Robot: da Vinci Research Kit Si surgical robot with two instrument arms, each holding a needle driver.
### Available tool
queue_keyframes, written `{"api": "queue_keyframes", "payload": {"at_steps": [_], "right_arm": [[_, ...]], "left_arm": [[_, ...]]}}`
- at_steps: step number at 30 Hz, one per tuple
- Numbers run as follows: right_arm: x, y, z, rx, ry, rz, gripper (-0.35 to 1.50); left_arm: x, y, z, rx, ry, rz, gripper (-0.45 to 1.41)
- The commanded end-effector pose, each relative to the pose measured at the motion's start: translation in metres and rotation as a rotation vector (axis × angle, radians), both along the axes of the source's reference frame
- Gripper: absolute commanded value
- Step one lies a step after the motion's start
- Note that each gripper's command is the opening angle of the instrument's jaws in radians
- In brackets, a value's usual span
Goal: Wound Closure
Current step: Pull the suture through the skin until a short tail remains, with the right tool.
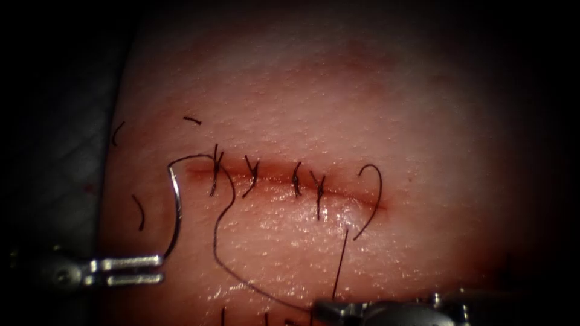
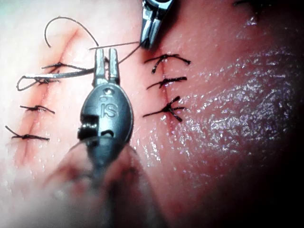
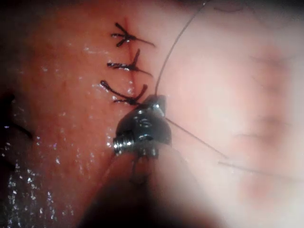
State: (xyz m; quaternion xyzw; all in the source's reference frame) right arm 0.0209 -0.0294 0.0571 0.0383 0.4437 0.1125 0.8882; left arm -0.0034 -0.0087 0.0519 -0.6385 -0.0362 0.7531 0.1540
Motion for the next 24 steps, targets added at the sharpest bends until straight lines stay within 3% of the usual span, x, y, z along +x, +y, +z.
{"api": "queue_keyframes", "payload": {"at_steps": [1,11,24], "right_arm": [[0.0008,-0.0012,0.0002,0.017,0.008,-0.006,-0.35],[0.0022,-0.003,-0.0022,0.048,0.049,-0.028,-0.35],[0.003,-0.0047,-0.0033,0.118,0.106,-0.047,-0.35]], "left_arm": [[-0.0005,-0.0003,0.0005,0.0,-0.001,0.001,-0.45],[-0.0005,-0.0003,0.0006,0.0,0.0,0.0,-0.45],[-0.0007,-0.0003,0.0007,-0.001,0.0,-0.001,-0.45]]}}
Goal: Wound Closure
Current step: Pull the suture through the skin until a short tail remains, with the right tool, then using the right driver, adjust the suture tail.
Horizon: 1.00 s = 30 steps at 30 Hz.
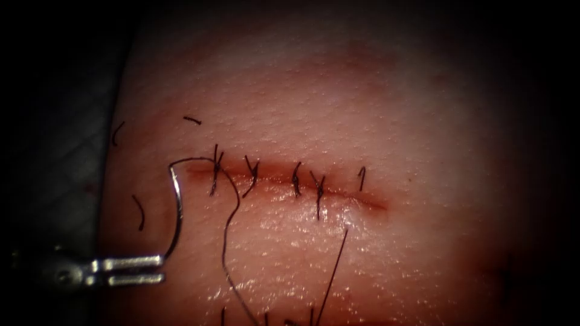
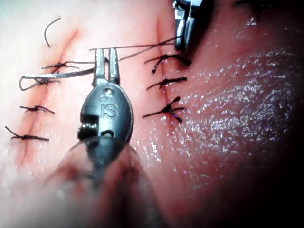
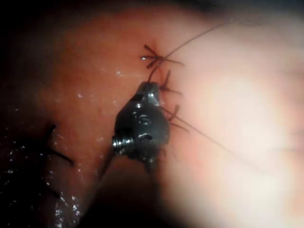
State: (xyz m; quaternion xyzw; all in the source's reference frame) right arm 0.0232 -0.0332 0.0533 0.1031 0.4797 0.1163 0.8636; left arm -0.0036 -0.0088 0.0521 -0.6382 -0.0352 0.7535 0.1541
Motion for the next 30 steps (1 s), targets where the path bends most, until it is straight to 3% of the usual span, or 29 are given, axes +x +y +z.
{"api": "queue_keyframes", "payload": {"at_steps": [1,7,8,9,11,16,18,22,27,28,30], "right_arm": [[0.0009,-0.0012,0.0003,0.009,0.015,-0.011,-0.35],[0.0015,-0.0012,-0.0005,0.024,0.04,-0.011,-0.35],[0.0014,-0.0009,-0.0005,0.019,0.056,0.006,0.07],[0.001,-0.0005,-0.0006,0.005,0.086,0.042,0.94],[-0.0008,0.0005,-0.0008,-0.047,0.068,0.129,1.4],[-0.0055,0.0018,-0.0014,-0.078,0.068,0.175,1.41],[-0.009,0.0029,-0.0018,-0.093,0.086,0.246,1.41],[-0.0119,0.0052,-0.0016,-0.097,0.098,0.324,1.33],[-0.0139,0.0111,0.001,-0.133,0.108,0.471,1.23],[-0.0143,0.0132,0.0026,-0.143,0.11,0.519,1.16],[-0.0145,0.0149,0.0041,-0.147,0.097,0.543,1.16]], "left_arm": [[-0.0006,-0.0002,0.0006,0.001,-0.001,0.0,-0.45],[-0.0007,-0.0002,0.0007,0.0,-0.003,0.0,-0.45],[-0.0007,-0.0002,0.0007,0.0,-0.003,0.0,-0.45],[-0.0007,-0.0002,0.0008,0.0,-0.003,0.0,-0.45],[-0.0005,0.0,0.0009,0.002,-0.003,0.001,-0.45],[0.001,0.0011,0.0019,0.003,0.05,-0.018,-0.45],[0.0031,0.0025,0.0033,-0.003,0.111,-0.073,-0.45],[0.0042,0.0033,0.0042,-0.005,0.143,-0.109,-0.45],[0.0037,0.0033,0.0047,-0.005,0.161,-0.121,-0.45],[0.0035,0.0032,0.0047,-0.007,0.158,-0.121,-0.45],[0.0033,0.0032,0.0047,-0.008,0.159,-0.122,-0.45]]}}
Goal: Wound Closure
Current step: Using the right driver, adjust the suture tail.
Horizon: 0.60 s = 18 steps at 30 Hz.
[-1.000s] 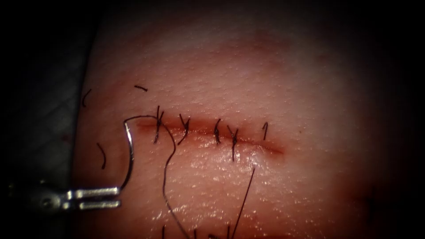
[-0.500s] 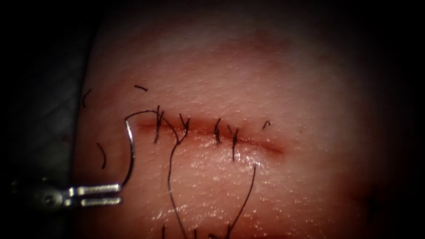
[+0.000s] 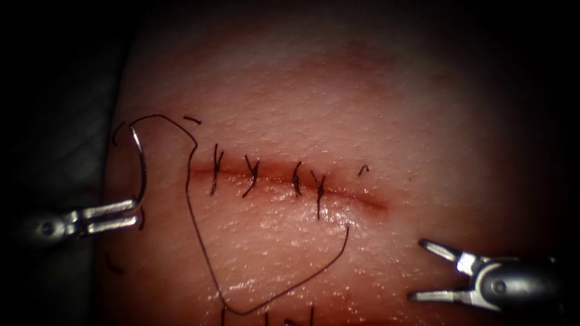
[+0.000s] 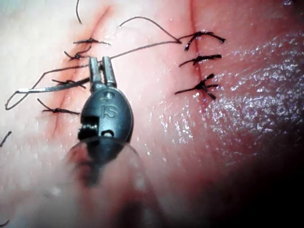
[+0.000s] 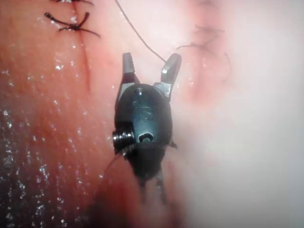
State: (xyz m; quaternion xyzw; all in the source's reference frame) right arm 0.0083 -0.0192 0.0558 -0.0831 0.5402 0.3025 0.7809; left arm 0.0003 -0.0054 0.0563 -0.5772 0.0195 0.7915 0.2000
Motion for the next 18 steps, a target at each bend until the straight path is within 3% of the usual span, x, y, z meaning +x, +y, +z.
{"api": "queue_keyframes", "payload": {"at_steps": [1,7,18], "right_arm": [[0.0004,0.0019,0.0028,-0.007,-0.011,0.021,1.16],[0.0016,0.0047,0.0074,0.024,0.007,0.054,1.06],[0.0045,0.008,0.011,0.073,0.05,0.1,0.88]], "left_arm": [[-0.0006,-0.0003,0.0006,0.0,-0.004,0.002,-0.45],[-0.0007,-0.0003,0.0006,-0.001,-0.004,0.002,-0.45],[-0.0011,-0.0004,0.0006,-0.004,-0.006,0.001,-0.45]]}}
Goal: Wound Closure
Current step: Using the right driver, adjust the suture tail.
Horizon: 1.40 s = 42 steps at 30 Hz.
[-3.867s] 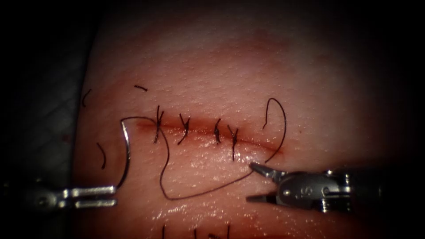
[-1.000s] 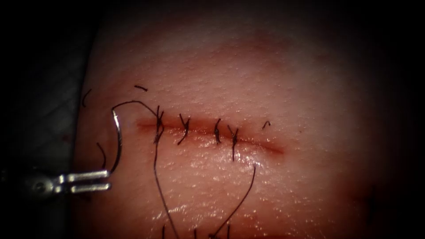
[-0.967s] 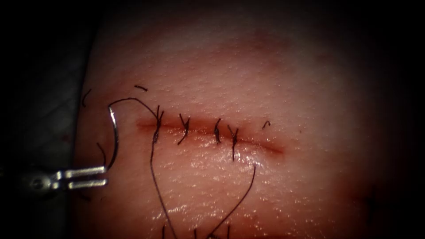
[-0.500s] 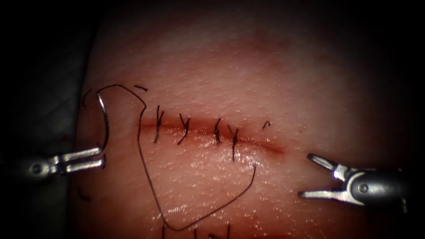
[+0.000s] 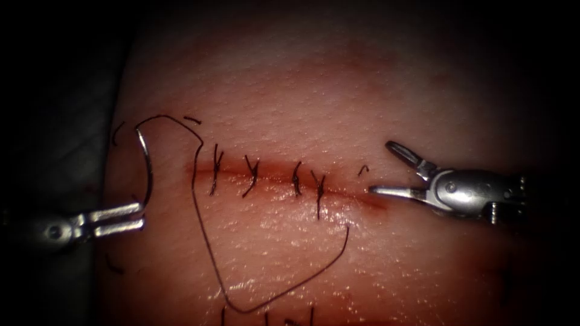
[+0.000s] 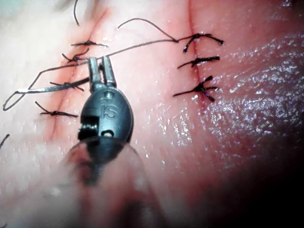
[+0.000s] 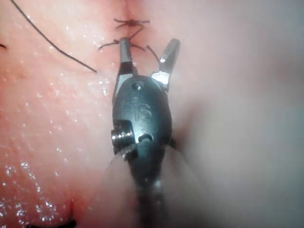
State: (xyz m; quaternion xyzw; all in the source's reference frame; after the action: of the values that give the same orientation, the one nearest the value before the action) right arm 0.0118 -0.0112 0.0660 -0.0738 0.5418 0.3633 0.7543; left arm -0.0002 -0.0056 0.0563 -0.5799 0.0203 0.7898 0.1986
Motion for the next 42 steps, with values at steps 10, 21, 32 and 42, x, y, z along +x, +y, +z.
{"api": "queue_keyframes", "payload": {"at_steps": [10,21,32,42], "right_arm": [[0.002,0.0,0.0022,-0.004,-0.003,-0.022,0.69],[0.002,-0.0003,0.0029,-0.021,-0.018,-0.054,0.07],[0.002,0.001,0.0029,0.174,0.074,-0.108,-0.35],[0.0018,0.0029,0.003,0.531,0.173,0.028,-0.35]], "left_arm": [[-0.0006,-0.0004,0.0003,-0.001,-0.005,0.003,-0.45],[-0.0007,-0.0005,0.0002,-0.002,-0.008,0.004,-0.45],[-0.0012,-0.0007,0.0001,-0.006,-0.013,0.001,-0.45],[-0.0016,-0.0009,0.0002,-0.005,-0.009,0.007,-0.45]]}}
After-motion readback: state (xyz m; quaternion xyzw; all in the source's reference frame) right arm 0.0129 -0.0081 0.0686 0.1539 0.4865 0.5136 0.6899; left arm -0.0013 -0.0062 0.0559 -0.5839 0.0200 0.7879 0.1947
